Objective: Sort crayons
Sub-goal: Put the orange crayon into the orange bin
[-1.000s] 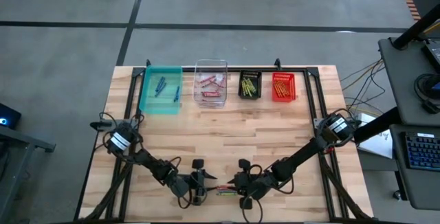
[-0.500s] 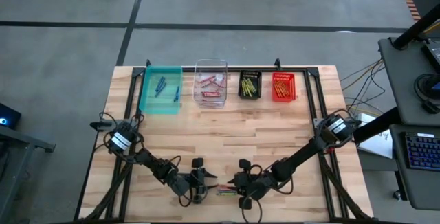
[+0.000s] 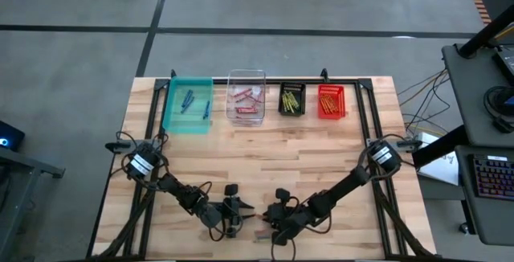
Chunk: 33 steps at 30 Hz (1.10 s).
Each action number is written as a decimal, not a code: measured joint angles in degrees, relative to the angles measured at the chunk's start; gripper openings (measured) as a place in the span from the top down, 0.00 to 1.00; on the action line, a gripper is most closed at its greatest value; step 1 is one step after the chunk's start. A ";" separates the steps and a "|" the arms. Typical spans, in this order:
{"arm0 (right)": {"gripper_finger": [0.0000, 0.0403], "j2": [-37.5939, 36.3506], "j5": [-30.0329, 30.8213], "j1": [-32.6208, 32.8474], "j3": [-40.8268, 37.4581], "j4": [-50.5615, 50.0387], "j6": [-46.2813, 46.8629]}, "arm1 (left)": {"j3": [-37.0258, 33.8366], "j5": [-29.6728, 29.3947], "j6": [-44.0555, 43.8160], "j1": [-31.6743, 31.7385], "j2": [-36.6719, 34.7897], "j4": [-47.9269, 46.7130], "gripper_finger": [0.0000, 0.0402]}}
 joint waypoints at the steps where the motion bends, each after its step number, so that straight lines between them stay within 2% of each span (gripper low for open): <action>1: 0.80 -0.04 -0.15 -0.11 0.05 -0.85 0.46 | 0.00 0.02 -0.14 0.00 -0.01 0.00 0.74; 9: 0.82 -0.13 -0.15 -0.74 0.11 -2.93 0.07 | 0.00 0.01 -0.19 0.00 -0.02 0.24 0.74; 16: 0.96 -0.13 -0.21 -1.74 0.02 -3.25 -2.56 | 0.00 -0.01 -0.76 0.00 -0.02 0.24 0.74; 27: 0.97 -1.78 0.85 -2.04 -0.24 -4.41 -4.36 | -0.28 -0.13 -0.61 0.03 -0.59 0.07 0.74; 33: 0.97 -5.91 1.82 -3.79 -0.37 -10.48 -4.11 | -4.85 -1.69 1.49 -0.02 -5.92 0.22 0.74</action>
